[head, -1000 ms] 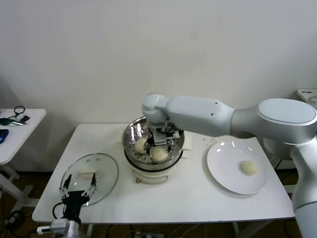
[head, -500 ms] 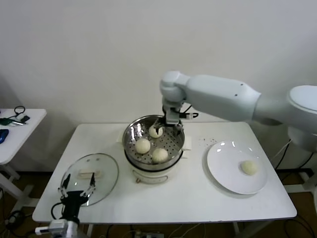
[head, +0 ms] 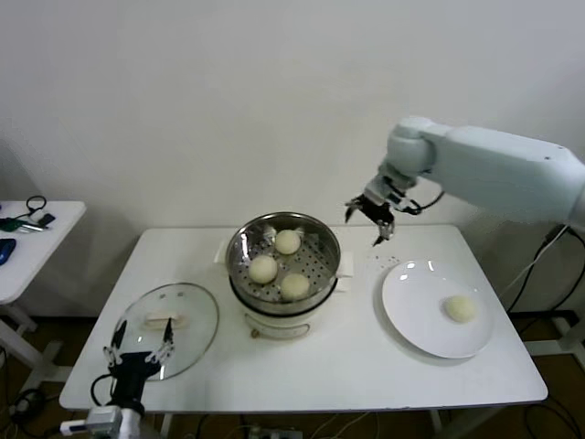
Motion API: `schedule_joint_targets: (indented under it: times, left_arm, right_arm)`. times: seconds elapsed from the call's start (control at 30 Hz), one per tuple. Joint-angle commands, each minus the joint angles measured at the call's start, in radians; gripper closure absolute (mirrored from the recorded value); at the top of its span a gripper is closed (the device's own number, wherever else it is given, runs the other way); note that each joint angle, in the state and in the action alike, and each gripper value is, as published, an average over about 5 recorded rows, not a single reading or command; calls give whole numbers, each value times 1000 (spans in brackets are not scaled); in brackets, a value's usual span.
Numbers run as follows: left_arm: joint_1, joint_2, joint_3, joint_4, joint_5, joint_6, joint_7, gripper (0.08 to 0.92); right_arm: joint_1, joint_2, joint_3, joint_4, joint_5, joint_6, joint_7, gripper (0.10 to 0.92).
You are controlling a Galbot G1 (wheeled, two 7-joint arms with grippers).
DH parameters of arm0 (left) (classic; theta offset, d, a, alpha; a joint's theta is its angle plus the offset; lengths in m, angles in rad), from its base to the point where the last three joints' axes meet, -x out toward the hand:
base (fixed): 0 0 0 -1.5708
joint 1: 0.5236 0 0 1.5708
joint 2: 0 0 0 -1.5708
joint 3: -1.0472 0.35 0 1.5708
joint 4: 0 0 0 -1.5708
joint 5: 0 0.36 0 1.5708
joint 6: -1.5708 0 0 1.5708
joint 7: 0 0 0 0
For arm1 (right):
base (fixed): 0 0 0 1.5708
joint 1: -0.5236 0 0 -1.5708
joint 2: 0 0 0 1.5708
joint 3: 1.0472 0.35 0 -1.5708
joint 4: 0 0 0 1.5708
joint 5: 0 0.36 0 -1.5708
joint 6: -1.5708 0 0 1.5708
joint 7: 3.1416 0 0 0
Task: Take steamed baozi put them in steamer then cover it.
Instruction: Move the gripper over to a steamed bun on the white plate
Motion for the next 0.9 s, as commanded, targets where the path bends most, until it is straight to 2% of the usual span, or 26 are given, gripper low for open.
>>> schedule_joint_targets:
  times: [0.03, 0.37, 0.63, 0.9]
  left_arm:
    - [7, -5, -2, -13, 5, 1, 1, 177]
    - [5, -7, 2, -13, 19, 7, -3, 177]
    - [2, -12, 4, -11, 27, 12, -6, 177]
    - [4, -15, 4, -4, 35, 13, -7, 177]
  right_arm:
    - [-208, -282, 90, -18, 25, -226, -17, 203]
    - [-503, -334, 386, -172, -168, -166, -52, 203]
    - [-683, -286, 565, -279, -309, -129, -51, 203]
    - [-697, -208, 628, -387, -366, -96, -48, 203]
